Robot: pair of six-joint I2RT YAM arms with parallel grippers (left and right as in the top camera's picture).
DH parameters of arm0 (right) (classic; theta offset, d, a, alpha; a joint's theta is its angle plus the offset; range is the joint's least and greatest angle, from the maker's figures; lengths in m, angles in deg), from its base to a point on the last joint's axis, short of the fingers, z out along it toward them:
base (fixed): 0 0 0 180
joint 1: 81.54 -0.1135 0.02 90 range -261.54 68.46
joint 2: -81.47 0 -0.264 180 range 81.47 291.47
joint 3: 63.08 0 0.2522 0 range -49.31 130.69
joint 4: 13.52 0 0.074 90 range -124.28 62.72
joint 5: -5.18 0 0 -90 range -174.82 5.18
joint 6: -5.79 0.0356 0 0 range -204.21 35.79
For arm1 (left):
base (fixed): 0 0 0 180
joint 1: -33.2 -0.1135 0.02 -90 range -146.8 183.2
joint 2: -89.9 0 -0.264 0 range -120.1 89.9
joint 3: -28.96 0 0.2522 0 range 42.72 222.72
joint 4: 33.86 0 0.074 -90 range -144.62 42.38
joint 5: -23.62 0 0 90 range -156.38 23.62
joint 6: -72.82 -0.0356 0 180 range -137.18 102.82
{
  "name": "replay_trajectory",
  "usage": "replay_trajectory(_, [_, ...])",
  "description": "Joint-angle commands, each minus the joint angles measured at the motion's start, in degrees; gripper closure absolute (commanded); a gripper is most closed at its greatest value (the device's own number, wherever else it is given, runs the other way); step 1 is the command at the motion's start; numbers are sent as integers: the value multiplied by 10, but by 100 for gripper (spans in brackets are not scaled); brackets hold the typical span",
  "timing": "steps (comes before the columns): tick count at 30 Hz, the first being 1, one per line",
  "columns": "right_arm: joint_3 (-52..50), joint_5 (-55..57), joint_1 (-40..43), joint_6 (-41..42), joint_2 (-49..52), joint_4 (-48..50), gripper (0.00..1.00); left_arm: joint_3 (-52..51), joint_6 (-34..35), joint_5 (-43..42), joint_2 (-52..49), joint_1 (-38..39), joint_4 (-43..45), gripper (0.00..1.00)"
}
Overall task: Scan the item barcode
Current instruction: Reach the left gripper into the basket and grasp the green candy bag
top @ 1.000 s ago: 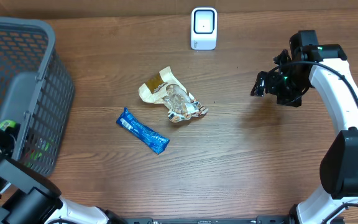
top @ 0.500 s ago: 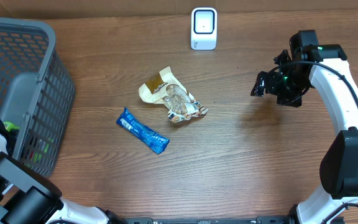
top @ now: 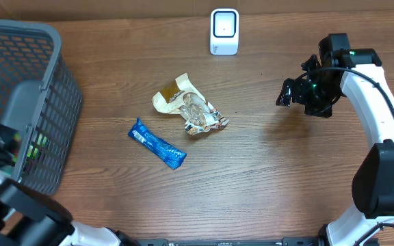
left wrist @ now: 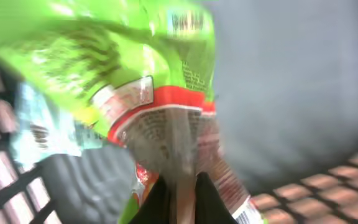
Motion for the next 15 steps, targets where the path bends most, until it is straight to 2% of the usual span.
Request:
replay_trajectory(1, [14,4,2,-5,-17,2,9,118,3,-19,92,10,-30,96])
replay_trajectory(4, [14,4,2,-4,-17,2,9,176,-3,-19,150,32,-67,96])
replay_trajectory(7, [14,4,2,-4,-17,3,9,179,-10,-17,199,73,-89,96])
replay_trajectory(11, [14,4,2,-5,-17,4,9,179,-3,50,227,134,-108,96])
replay_trajectory(12, [14,4,2,-5,-17,4,9,179,5,68,225,136,-109,91])
replay_trajectory(13, [14,4,2,-5,-17,4,9,177,15,83,221,136,-109,80])
replay_trajectory(15, [14,4,2,-5,-17,4,9,177,40,93,196,129,-106,34])
